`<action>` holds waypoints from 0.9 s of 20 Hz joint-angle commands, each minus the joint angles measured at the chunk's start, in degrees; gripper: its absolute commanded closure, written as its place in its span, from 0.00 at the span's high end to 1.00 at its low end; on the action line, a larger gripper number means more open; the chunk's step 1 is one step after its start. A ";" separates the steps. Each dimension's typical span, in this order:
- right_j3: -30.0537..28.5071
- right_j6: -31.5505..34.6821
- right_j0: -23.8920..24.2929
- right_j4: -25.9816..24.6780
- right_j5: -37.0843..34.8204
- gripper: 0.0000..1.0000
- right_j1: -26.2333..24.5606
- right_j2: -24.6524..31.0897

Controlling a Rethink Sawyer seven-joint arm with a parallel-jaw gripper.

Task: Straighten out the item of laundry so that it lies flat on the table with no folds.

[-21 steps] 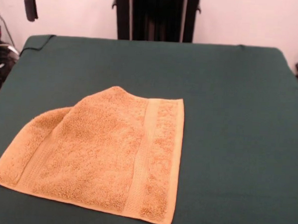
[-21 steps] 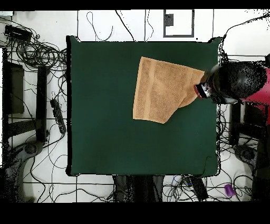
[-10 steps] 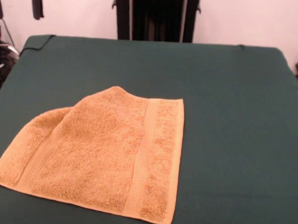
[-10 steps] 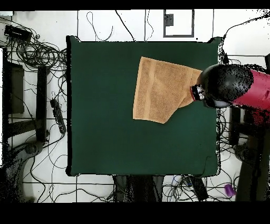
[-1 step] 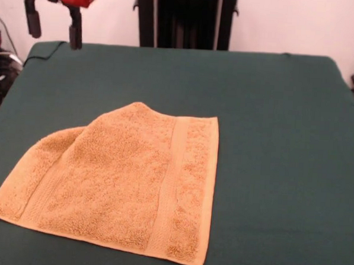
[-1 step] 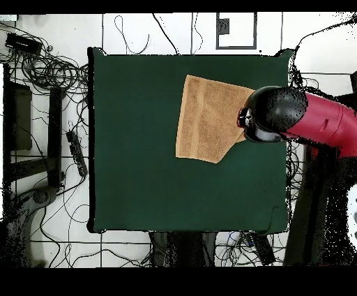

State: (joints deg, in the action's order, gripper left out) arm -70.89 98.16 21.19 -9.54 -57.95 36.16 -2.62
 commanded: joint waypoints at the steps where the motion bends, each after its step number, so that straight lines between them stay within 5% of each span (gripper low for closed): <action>1: -5.03 26.55 -3.05 4.49 5.91 1.00 -7.25 -3.25; 6: -6.88 36.30 -3.78 6.96 11.15 1.00 -8.76 -4.67; 18: -10.96 41.85 -3.29 10.24 21.53 1.00 -11.17 -4.68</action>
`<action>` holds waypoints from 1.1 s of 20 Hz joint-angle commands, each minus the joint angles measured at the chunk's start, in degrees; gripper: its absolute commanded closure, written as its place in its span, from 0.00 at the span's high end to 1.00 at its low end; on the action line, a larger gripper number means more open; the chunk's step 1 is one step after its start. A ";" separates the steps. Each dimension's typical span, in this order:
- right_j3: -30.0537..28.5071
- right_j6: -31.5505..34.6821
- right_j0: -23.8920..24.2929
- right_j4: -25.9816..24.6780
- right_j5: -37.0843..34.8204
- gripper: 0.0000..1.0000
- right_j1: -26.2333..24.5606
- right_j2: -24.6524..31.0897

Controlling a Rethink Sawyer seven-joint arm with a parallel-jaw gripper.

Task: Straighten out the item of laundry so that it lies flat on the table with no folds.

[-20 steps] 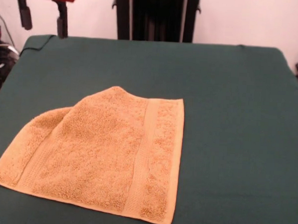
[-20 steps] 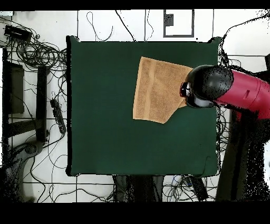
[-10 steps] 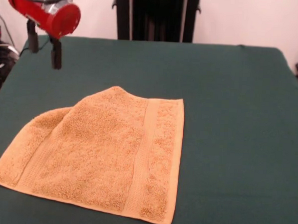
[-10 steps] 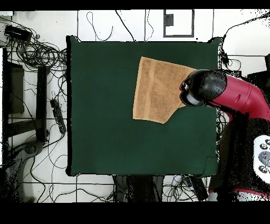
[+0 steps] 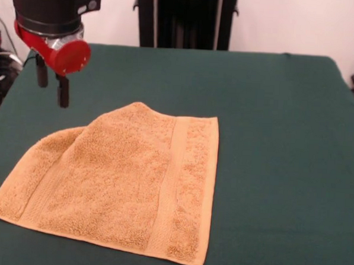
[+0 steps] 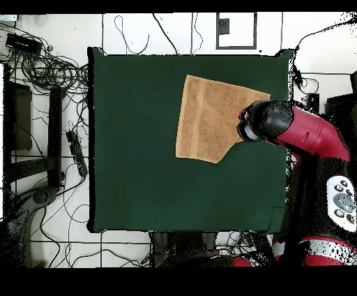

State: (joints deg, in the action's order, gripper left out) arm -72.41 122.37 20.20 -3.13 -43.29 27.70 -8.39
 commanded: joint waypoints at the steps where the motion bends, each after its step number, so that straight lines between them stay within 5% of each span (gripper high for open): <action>1: -9.83 17.93 -2.35 4.31 7.71 1.00 -3.00 1.08; 22: -11.38 16.54 -3.15 12.62 16.08 1.00 -9.08 -0.42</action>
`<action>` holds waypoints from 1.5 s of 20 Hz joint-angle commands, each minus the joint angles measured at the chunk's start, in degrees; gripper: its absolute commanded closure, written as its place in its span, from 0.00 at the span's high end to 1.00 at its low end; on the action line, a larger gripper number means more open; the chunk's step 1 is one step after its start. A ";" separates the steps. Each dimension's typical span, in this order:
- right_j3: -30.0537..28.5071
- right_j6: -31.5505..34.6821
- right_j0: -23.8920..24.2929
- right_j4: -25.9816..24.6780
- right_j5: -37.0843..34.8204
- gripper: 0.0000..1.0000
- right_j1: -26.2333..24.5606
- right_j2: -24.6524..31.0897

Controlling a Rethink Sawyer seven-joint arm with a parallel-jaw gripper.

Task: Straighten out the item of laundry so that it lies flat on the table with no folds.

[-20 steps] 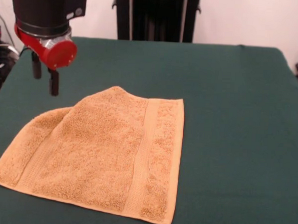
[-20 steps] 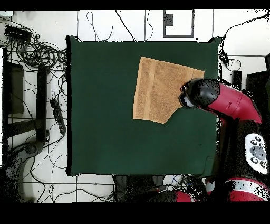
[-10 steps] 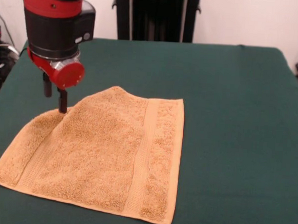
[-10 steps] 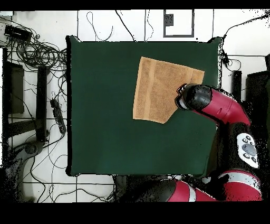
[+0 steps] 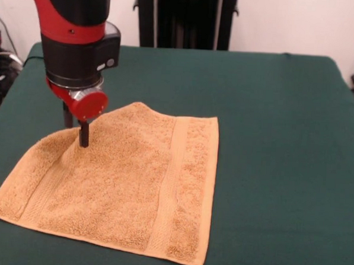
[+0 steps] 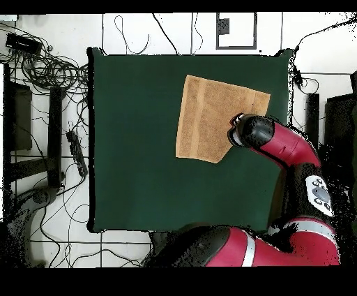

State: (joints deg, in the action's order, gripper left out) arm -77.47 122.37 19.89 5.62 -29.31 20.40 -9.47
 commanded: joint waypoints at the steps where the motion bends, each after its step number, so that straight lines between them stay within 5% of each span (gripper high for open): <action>1: -6.40 16.04 -2.64 4.05 2.45 1.00 -2.00 0.82; 16: -12.39 13.88 -3.50 4.63 -1.40 1.00 2.17 -3.20; 30: -11.09 12.15 -1.69 4.77 2.12 1.00 -0.78 -2.31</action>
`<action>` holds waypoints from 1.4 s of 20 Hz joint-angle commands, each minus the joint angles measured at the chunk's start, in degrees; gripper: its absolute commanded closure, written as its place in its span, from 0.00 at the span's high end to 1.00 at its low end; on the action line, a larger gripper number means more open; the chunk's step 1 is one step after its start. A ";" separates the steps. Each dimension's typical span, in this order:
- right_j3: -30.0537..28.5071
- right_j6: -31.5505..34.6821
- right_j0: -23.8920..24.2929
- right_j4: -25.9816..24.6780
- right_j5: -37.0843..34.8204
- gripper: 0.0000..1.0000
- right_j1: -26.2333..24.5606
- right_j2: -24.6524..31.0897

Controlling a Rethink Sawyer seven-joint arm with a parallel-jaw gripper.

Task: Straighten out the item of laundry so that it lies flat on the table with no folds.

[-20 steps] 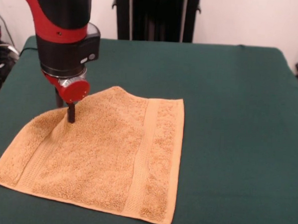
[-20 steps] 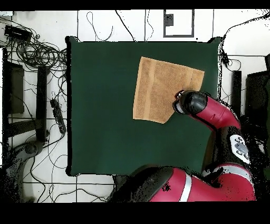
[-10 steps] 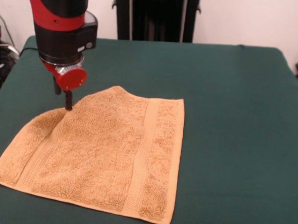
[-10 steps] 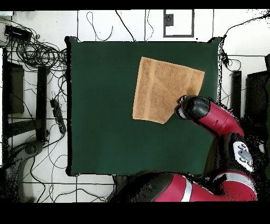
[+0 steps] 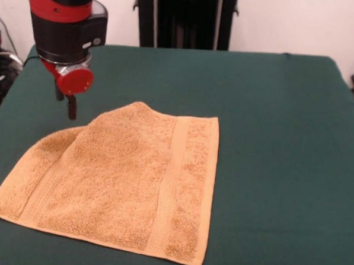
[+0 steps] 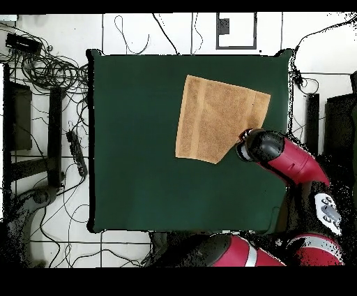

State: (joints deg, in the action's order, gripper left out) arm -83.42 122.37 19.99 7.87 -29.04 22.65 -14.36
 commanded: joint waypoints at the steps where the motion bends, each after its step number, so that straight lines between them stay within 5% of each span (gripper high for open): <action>1: -5.01 12.10 -1.54 2.62 2.41 1.00 -3.37 2.98; 17: -1.74 12.87 -2.37 5.14 0.90 1.00 -4.68 3.79; 28: -2.54 12.65 -1.51 7.68 5.98 1.00 -6.94 6.54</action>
State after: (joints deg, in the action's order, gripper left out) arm -83.42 122.37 20.29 11.91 -26.09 21.13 -14.32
